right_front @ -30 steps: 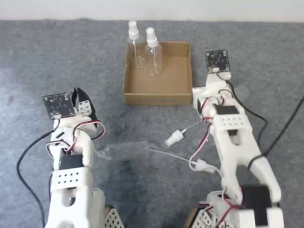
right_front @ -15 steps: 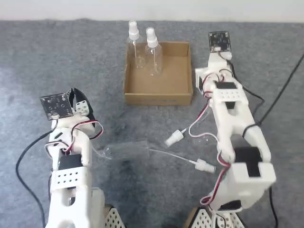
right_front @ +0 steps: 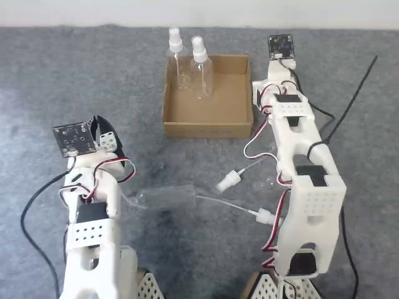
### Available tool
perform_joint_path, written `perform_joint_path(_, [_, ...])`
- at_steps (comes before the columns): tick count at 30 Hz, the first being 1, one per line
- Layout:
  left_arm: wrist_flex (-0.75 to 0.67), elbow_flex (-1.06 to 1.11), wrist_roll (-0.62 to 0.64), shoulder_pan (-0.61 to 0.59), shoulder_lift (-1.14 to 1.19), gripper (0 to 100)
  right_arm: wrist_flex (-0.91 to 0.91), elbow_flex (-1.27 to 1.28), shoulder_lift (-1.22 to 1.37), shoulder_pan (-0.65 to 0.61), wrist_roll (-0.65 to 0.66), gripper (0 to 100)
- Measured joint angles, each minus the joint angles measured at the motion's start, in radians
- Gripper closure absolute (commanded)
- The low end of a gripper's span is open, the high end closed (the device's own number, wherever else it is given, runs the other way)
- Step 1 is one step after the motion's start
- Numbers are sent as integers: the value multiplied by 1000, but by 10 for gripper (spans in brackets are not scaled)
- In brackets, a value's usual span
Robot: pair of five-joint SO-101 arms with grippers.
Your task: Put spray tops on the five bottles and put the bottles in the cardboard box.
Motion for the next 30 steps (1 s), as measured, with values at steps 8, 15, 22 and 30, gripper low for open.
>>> perform_joint_path(8, [0,0,0,0,0,985,0,-49,54,-2,3,965])
perform_joint_path(15, [0,0,0,0,0,985,0,-52,57,-28,5,965])
perform_joint_path(22, [0,0,0,0,0,985,2,-52,57,-54,5,965])
perform_joint_path(30, [0,0,0,0,0,985,44,-57,55,-98,5,965])
